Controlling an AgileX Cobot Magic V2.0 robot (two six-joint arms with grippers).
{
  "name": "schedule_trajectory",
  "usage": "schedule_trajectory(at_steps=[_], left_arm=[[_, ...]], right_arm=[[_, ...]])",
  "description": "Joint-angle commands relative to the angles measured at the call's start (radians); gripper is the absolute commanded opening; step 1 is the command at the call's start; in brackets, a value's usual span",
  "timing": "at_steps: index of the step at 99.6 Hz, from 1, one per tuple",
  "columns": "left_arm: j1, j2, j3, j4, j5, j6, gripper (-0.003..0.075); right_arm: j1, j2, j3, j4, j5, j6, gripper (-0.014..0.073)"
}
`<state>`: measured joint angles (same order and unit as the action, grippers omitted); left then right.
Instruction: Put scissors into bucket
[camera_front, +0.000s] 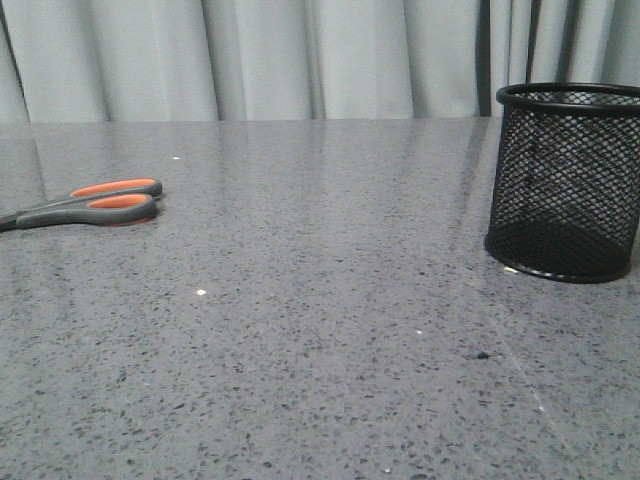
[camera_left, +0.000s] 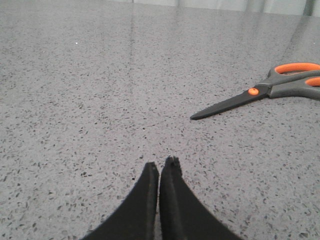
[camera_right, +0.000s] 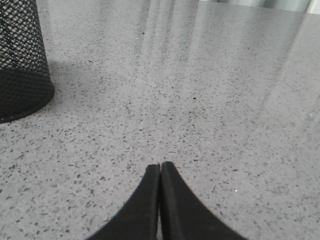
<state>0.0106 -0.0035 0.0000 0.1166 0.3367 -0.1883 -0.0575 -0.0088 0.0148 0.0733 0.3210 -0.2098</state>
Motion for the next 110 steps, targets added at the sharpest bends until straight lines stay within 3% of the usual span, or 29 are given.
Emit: schedule_trajectory(at_steps=[1,71,78,96,110], left_arm=[[0.002,-0.026,0.040,-0.001,-0.051,-0.004,-0.0020],[0.002,-0.026,0.040,-0.001,-0.051,-0.004,-0.0020],[0.002,-0.026,0.040,-0.001,-0.051,-0.004,-0.0020],[0.002,-0.026,0.040,-0.001,-0.051,-0.004,-0.0020],[0.002,-0.026,0.040,-0.001,-0.051,-0.004,-0.0020]], right_arm=[[-0.006,-0.023,0.005,0.007,-0.035,-0.007,-0.0045],[-0.006,-0.023,0.005,-0.010,-0.035,-0.007,-0.0045],[-0.006,-0.023,0.005,-0.061,-0.045,-0.007,-0.0045],[-0.006,-0.023,0.005,-0.415,-0.235,-0.007,-0.0045],[-0.006,-0.023,0.005,-0.456,-0.368,-0.007,-0.0045]])
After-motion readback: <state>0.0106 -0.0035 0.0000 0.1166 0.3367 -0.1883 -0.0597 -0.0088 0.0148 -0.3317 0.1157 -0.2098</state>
